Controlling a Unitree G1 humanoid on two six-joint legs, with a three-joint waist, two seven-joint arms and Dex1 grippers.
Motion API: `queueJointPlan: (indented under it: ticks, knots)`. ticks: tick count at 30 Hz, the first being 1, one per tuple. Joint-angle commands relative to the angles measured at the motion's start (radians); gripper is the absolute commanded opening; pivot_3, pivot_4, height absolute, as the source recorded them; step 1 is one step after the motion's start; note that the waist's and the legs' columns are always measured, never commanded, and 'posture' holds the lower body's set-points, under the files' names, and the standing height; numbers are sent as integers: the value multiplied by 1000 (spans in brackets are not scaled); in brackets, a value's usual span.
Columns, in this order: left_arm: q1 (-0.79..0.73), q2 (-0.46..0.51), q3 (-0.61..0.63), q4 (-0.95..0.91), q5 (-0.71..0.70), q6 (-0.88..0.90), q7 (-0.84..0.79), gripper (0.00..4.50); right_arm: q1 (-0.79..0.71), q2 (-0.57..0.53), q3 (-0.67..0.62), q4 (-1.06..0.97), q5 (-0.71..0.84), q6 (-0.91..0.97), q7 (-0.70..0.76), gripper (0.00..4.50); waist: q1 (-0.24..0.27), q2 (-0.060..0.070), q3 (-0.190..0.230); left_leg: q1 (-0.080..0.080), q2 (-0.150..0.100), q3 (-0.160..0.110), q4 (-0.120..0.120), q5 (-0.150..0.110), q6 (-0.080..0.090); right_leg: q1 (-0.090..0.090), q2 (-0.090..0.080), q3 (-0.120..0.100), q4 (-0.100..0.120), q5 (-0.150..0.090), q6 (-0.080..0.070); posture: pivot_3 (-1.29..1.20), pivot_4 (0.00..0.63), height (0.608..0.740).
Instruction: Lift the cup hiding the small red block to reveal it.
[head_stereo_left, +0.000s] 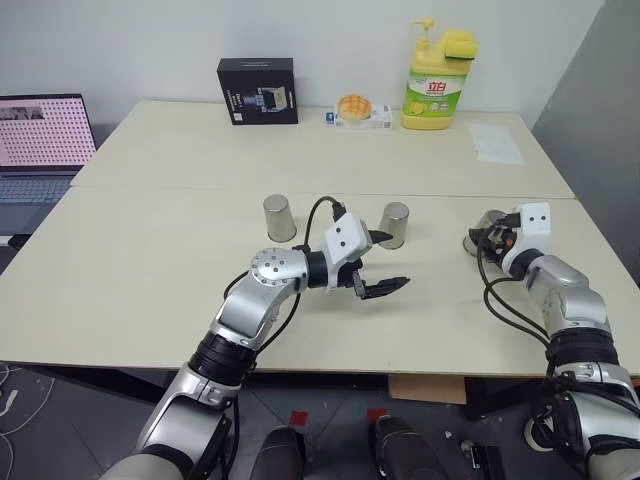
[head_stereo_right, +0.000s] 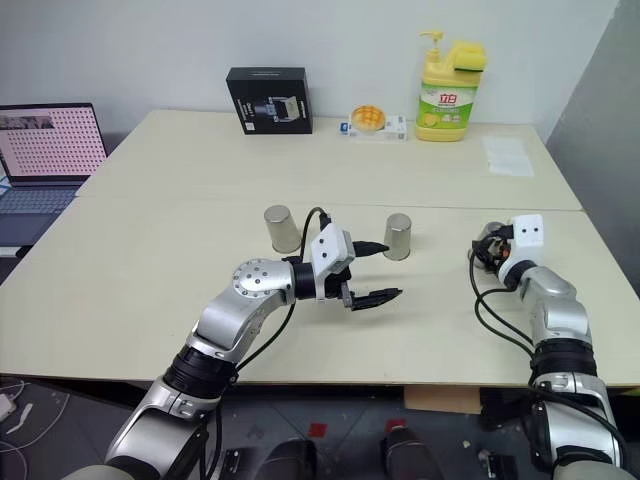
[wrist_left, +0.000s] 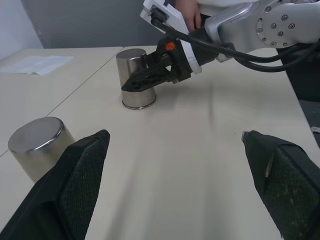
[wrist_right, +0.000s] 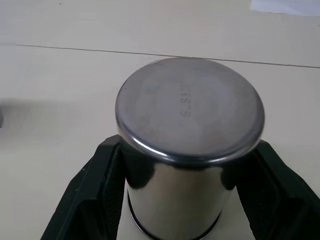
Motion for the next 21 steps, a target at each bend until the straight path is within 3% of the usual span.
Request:
queueJointPlan:
  ticks: [1,11,20,21]
  knots:
    - [-24,-6,17,-18,0,-4,1,4500,29,-9,-36,-172,33,17,6,2717,0,0,0,0,0,0,0,0,0,0,0,0,0,0,0,0,150,740]
    - [-18,14,14,-34,0,20,-13,4500,174,-86,-115,-602,-4,323,-179,2717,5,1,0,-1,0,-1,0,0,0,0,0,-1,0,0,0,0,150,740]
    - [-30,10,4,-29,2,24,-16,4500,193,-34,-169,-404,12,305,-194,2717,0,1,0,1,0,0,0,0,0,0,0,0,0,0,0,0,150,740]
    - [-30,11,5,-30,1,25,-17,4500,189,-30,-167,-375,11,294,-191,3067,0,1,0,1,0,0,0,0,0,0,0,0,0,0,0,0,150,740]
